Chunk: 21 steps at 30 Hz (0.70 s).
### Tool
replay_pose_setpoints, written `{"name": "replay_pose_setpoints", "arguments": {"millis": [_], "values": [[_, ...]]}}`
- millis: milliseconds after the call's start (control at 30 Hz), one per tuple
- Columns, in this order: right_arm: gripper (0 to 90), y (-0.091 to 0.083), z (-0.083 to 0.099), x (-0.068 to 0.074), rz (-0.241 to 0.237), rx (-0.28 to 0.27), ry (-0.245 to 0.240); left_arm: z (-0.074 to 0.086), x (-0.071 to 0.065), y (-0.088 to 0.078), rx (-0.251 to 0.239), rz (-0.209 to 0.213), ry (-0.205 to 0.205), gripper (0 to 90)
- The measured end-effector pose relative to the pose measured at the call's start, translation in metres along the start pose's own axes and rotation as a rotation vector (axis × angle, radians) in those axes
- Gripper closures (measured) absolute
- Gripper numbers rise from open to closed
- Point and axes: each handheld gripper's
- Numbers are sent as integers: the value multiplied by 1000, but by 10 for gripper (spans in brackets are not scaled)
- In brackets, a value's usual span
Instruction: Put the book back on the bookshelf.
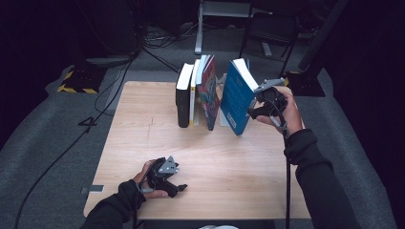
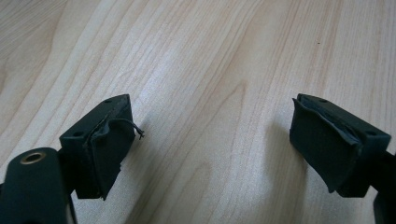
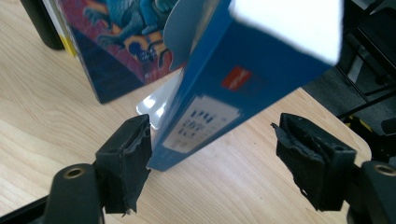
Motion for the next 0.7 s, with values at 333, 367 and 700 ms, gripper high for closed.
{"name": "replay_pose_setpoints", "arguments": {"millis": [333, 367, 700], "values": [[267, 1, 15, 4, 2, 14, -22, 0, 0, 0, 1, 0, 1, 144], [267, 1, 17, 4, 1, 16, -26, 0, 0, 0, 1, 0, 1, 144], [268, 6, 40, 11, 6, 53, -58, 0, 0, 0, 0, 0, 0, 143]]}}
Point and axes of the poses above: each handheld gripper's, and its own axes: y roughly forward along the jaws, z roughly out of its underside, x roughly to its left, and after that the axes turned 3 degrees about x, right-handed
